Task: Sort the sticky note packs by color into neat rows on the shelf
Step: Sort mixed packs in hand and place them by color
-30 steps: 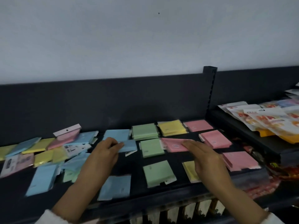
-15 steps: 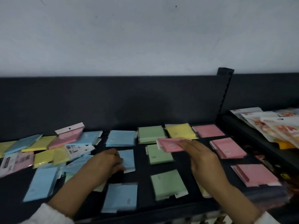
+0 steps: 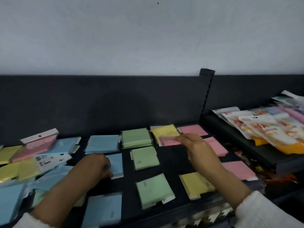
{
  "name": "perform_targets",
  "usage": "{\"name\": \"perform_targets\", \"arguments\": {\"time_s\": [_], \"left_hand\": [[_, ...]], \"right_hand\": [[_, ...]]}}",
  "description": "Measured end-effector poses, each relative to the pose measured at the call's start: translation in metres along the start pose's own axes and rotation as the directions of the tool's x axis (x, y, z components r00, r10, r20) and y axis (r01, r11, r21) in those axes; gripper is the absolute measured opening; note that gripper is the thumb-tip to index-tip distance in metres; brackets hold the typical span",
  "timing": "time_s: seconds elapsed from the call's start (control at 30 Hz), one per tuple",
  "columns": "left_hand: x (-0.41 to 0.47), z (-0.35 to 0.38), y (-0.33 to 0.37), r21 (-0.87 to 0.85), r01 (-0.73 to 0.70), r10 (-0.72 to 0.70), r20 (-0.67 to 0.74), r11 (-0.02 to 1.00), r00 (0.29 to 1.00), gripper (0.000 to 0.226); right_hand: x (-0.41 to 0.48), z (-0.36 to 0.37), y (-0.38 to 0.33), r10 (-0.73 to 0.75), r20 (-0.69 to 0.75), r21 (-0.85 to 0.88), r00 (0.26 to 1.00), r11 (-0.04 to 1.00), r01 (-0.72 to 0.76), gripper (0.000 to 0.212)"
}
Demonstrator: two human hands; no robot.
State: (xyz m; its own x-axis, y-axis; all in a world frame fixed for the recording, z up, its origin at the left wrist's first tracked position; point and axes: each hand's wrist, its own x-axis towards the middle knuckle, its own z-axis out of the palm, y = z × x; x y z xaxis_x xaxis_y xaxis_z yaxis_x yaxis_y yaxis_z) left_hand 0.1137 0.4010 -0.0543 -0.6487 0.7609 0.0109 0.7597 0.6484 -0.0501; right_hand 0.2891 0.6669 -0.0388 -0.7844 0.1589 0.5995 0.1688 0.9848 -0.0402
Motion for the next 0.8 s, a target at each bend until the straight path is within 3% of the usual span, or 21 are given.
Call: {"name": "perform_targets", "arguments": {"time_s": [0.13, 0.27, 0.47, 0.63, 0.8], "left_hand": [[0.002, -0.002, 0.000, -0.056, 0.061, -0.059, 0.030, 0.997, 0.998, 0.029], [0.008, -0.010, 0.004, -0.032, 0.108, -0.105, 0.086, 0.994, 0.991, 0.031], [0.011, -0.012, 0.003, -0.121, 0.131, -0.126, 0.052, 0.984, 0.991, 0.046], [0.009, -0.008, 0.003, -0.138, 0.118, -0.116, 0.020, 0.983, 0.993, 0.039], [0.007, -0.005, 0.003, -0.129, 0.134, -0.132, 0.027, 0.982, 0.991, 0.038]], "right_hand": [[0.027, -0.007, 0.030, 0.015, 0.112, -0.151, 0.994, 0.988, 0.002, 0.041], [0.058, -0.005, 0.069, 0.148, 0.213, -0.286, 0.966, 0.955, -0.084, 0.040], [0.082, 0.024, 0.094, 0.330, 0.243, -0.328, 0.912, 0.913, -0.243, 0.039], [0.085, 0.048, 0.100, 0.412, 0.294, -0.396, 0.862, 0.874, -0.282, 0.039], [0.081, 0.057, 0.102, 0.527, 0.381, -0.410, 0.759, 0.833, -0.372, 0.032]]}}
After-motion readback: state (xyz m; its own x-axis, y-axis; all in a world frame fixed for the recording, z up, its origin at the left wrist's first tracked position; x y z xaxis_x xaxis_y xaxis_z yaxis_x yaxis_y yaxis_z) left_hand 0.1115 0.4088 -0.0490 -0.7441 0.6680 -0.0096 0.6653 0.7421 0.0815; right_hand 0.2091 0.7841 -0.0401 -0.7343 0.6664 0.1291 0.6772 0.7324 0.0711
